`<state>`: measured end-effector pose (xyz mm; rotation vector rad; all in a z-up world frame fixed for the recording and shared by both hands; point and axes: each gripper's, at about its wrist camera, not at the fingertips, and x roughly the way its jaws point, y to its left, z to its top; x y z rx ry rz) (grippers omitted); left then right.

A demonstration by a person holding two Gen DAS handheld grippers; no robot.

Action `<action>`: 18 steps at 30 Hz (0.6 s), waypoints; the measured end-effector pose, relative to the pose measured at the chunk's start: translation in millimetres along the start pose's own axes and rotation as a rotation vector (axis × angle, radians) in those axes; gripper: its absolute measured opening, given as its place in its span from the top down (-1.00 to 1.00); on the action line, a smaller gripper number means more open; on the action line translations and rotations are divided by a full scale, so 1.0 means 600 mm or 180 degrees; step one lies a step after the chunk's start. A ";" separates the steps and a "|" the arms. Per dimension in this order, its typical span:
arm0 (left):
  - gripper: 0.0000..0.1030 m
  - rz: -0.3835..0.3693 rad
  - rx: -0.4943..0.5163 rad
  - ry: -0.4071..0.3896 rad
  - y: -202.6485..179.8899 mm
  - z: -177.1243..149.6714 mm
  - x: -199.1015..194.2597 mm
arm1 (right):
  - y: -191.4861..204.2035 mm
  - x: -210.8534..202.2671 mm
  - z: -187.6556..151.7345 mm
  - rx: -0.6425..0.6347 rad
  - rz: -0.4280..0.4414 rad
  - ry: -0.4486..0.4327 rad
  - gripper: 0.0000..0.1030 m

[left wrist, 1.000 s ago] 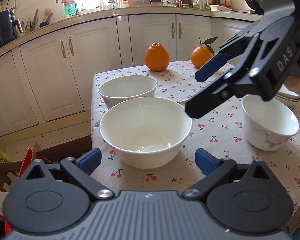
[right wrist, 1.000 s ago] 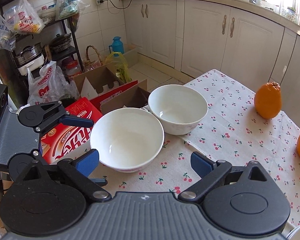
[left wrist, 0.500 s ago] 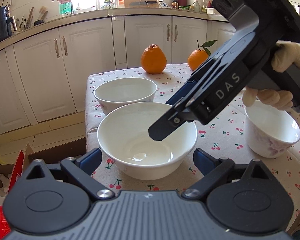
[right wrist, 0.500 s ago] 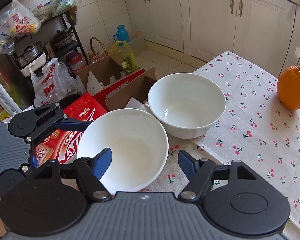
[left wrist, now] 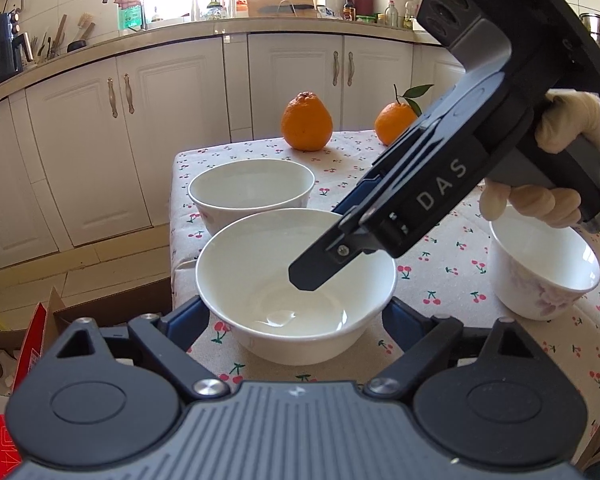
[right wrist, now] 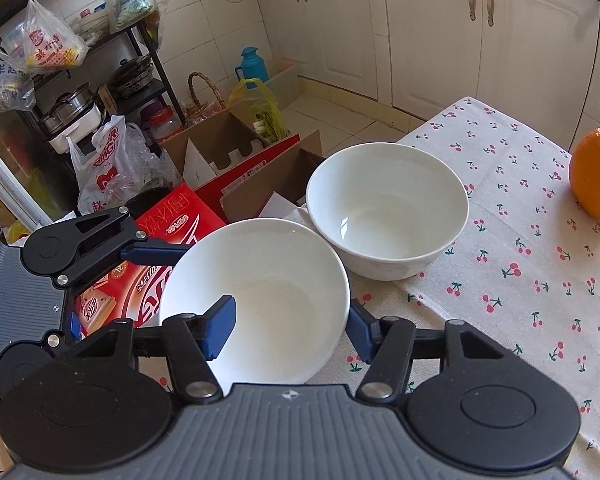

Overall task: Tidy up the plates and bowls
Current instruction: 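Carry the plain white bowl with both grippers and lower it into the pink-floral bowl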

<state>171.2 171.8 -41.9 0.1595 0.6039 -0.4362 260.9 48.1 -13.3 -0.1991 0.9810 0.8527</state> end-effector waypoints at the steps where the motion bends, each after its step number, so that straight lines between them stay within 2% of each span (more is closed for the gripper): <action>1: -0.80 0.0003 0.0007 0.0003 0.000 0.000 0.000 | -0.001 -0.001 0.000 0.0006 0.0000 -0.0001 -0.24; 9: -0.80 0.0007 0.0061 0.0015 -0.012 0.011 -0.009 | -0.001 -0.018 -0.005 0.0081 0.0032 -0.0045 -0.24; 18: -0.80 -0.0029 0.0132 -0.0060 -0.047 0.028 -0.045 | 0.004 -0.082 -0.026 0.0178 0.0094 -0.0182 -0.24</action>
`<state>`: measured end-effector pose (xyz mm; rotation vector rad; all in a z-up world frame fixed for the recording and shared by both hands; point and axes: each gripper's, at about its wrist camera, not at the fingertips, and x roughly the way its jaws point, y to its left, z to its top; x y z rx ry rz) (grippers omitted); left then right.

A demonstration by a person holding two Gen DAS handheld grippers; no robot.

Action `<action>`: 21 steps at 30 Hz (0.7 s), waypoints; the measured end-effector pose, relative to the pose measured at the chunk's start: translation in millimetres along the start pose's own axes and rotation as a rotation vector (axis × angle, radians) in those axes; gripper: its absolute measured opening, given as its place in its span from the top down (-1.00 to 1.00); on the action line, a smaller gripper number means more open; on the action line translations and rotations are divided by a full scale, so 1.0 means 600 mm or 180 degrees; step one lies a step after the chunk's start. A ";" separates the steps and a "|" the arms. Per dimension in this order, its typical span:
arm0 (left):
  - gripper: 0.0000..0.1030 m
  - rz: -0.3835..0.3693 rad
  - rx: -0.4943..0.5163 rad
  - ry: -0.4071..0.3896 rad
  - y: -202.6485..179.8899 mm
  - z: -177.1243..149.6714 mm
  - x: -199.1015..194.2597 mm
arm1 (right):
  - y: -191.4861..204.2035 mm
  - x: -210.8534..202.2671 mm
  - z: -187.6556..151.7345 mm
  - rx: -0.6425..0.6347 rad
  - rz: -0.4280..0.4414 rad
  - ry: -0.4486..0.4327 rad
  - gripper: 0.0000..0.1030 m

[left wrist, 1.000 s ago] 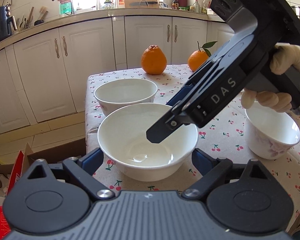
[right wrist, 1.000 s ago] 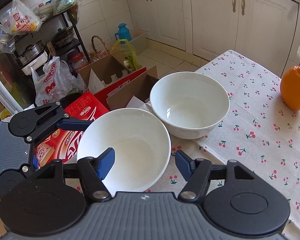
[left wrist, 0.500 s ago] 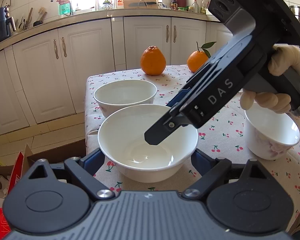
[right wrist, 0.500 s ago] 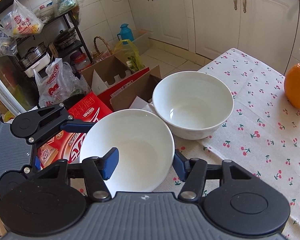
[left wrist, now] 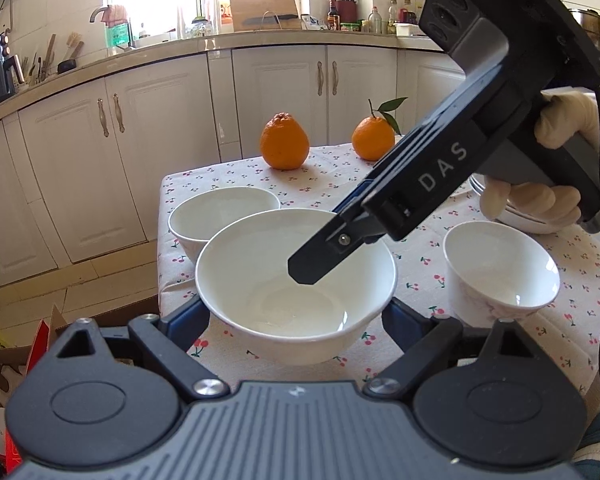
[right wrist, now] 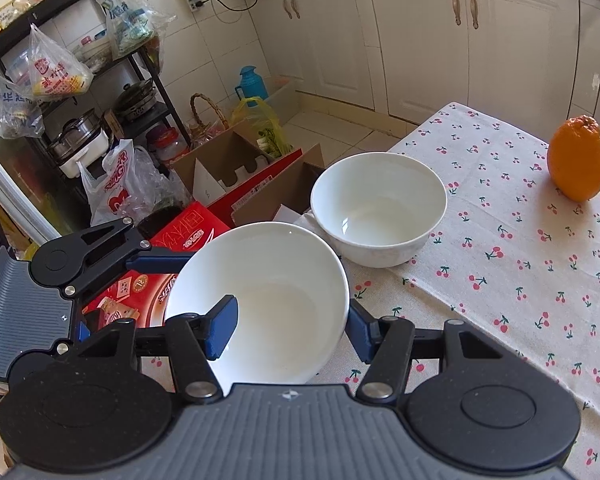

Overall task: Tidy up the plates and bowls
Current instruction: 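Carry the plain white bowl with both grippers and lower it into the pink-floral bowl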

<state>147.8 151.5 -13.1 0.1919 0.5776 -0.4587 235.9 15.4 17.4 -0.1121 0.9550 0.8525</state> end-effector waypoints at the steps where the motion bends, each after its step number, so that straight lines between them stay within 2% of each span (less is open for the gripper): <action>1: -0.80 -0.0007 0.0011 -0.0004 -0.005 0.002 -0.004 | 0.003 -0.009 -0.003 -0.0007 -0.0003 -0.0017 -0.24; 12: -0.80 -0.0125 0.0110 -0.0082 -0.071 0.029 -0.037 | 0.009 -0.098 -0.049 -0.0045 -0.0097 -0.0202 -0.24; 21: -0.80 -0.0304 0.0227 -0.0142 -0.129 0.051 -0.032 | -0.014 -0.161 -0.098 0.0051 -0.0271 -0.0328 -0.25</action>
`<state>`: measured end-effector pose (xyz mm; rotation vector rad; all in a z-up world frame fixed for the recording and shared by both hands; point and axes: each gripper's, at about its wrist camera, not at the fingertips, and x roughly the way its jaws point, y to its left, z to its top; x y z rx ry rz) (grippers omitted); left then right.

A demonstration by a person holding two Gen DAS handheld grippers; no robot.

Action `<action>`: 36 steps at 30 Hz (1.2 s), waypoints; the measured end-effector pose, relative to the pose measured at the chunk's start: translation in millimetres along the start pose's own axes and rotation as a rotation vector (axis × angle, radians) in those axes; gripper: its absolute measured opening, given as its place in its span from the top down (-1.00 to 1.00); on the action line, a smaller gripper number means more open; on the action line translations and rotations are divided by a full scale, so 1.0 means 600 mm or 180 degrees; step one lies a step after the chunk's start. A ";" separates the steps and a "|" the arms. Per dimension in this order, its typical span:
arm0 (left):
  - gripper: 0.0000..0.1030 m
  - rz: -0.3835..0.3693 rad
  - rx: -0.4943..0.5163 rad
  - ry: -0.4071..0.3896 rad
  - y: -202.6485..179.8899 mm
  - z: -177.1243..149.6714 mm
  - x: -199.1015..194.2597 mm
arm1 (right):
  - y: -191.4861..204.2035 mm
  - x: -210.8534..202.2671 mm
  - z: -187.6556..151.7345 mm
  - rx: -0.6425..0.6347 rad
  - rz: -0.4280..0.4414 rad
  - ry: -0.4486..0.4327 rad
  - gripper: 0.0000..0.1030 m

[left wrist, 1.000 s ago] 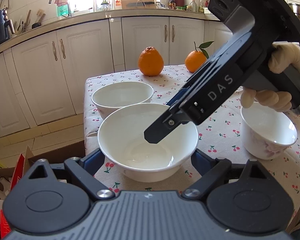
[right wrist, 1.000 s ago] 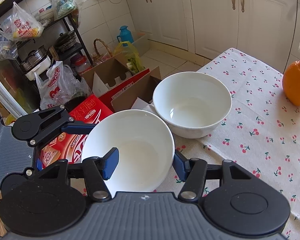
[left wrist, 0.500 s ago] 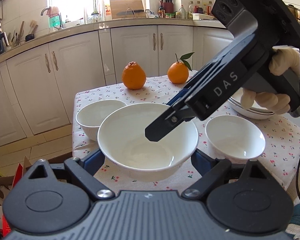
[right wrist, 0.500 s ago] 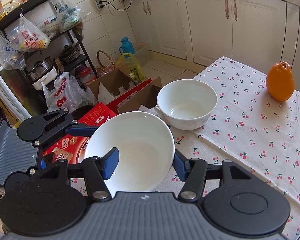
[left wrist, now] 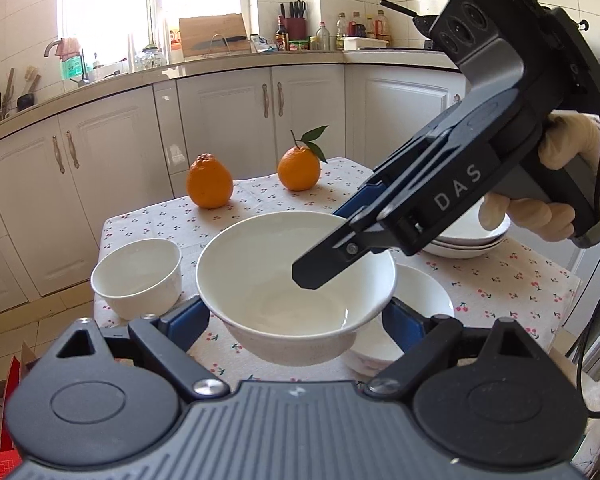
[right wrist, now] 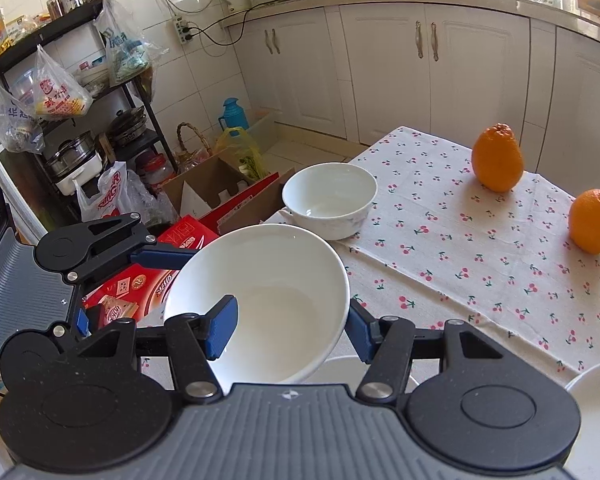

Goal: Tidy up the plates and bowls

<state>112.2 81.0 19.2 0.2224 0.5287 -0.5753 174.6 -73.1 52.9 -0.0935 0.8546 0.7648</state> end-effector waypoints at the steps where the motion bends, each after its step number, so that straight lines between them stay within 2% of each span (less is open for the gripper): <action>1: -0.80 -0.0028 0.0012 -0.0002 -0.006 0.002 0.004 | -0.004 -0.006 -0.005 0.0010 -0.0023 -0.0010 -0.25; 14: -0.80 -0.0293 0.0047 0.0038 -0.057 0.011 0.041 | -0.041 -0.054 -0.052 0.0183 -0.0241 -0.0037 -0.25; 36: -0.80 -0.0458 -0.0012 0.0295 -0.072 -0.010 0.076 | -0.058 -0.030 -0.090 0.0321 -0.0305 0.0164 -0.25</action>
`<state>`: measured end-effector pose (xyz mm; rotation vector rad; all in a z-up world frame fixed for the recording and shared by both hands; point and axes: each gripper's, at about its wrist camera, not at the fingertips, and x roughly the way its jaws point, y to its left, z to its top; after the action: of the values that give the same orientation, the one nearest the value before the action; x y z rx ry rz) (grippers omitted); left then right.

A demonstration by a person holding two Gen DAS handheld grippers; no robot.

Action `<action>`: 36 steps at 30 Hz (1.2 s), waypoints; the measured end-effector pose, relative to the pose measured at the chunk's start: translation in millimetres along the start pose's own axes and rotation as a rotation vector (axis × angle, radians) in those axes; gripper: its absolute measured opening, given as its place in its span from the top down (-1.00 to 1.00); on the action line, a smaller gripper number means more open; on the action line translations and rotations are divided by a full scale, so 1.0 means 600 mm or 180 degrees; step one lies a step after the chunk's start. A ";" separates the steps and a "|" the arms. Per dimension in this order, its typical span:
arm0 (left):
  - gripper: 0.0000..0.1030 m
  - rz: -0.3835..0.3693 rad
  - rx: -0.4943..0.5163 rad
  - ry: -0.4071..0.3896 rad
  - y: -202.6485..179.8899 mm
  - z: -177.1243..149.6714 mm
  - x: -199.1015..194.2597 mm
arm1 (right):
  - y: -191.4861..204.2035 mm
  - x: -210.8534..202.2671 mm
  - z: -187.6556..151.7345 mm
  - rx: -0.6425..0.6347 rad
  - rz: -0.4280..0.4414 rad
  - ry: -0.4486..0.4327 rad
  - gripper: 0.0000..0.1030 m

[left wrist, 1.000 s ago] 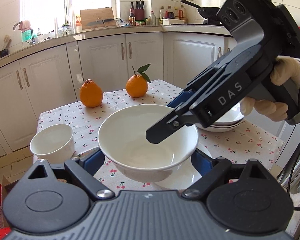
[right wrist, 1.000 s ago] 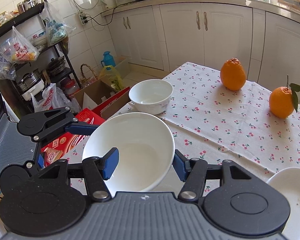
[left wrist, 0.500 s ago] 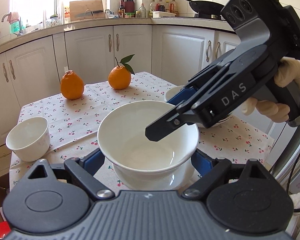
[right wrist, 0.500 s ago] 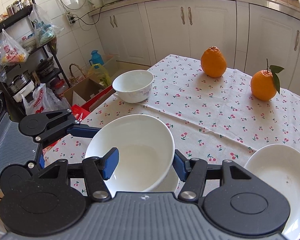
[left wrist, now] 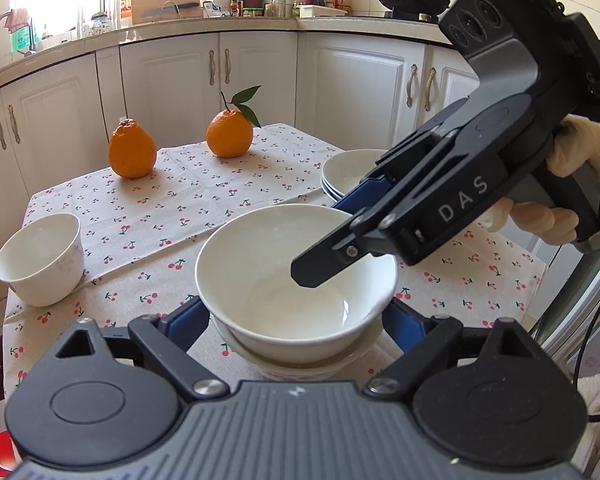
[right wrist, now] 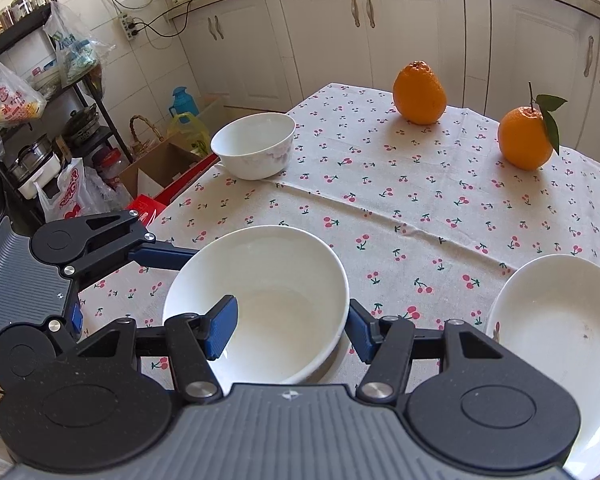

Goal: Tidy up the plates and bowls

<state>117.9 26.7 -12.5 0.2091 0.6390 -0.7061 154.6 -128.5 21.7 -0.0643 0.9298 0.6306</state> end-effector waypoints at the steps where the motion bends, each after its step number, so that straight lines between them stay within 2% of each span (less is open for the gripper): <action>1: -0.80 -0.0003 0.0000 0.0008 0.000 0.000 0.001 | 0.001 0.001 0.000 -0.0005 -0.0003 0.0005 -0.25; 28: -0.81 -0.0013 0.0012 0.0046 -0.002 -0.006 0.012 | 0.003 0.010 -0.003 -0.0091 -0.0090 0.0035 -0.30; 30: -0.84 -0.0023 0.0016 0.0035 -0.002 -0.007 0.011 | 0.004 0.009 -0.003 -0.0095 -0.0077 0.0020 -0.34; 34: -0.93 -0.0057 0.0008 -0.0011 0.000 -0.007 0.004 | 0.011 -0.001 0.000 -0.0142 -0.0069 -0.0085 -0.71; 36: -0.93 -0.0045 0.0020 -0.0008 -0.001 -0.007 0.000 | 0.015 -0.004 0.002 -0.0172 -0.0091 -0.0115 -0.79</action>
<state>115.6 27.9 -16.0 0.2097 0.6366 -0.7220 149.8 -122.0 26.1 -0.1141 0.8757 0.6285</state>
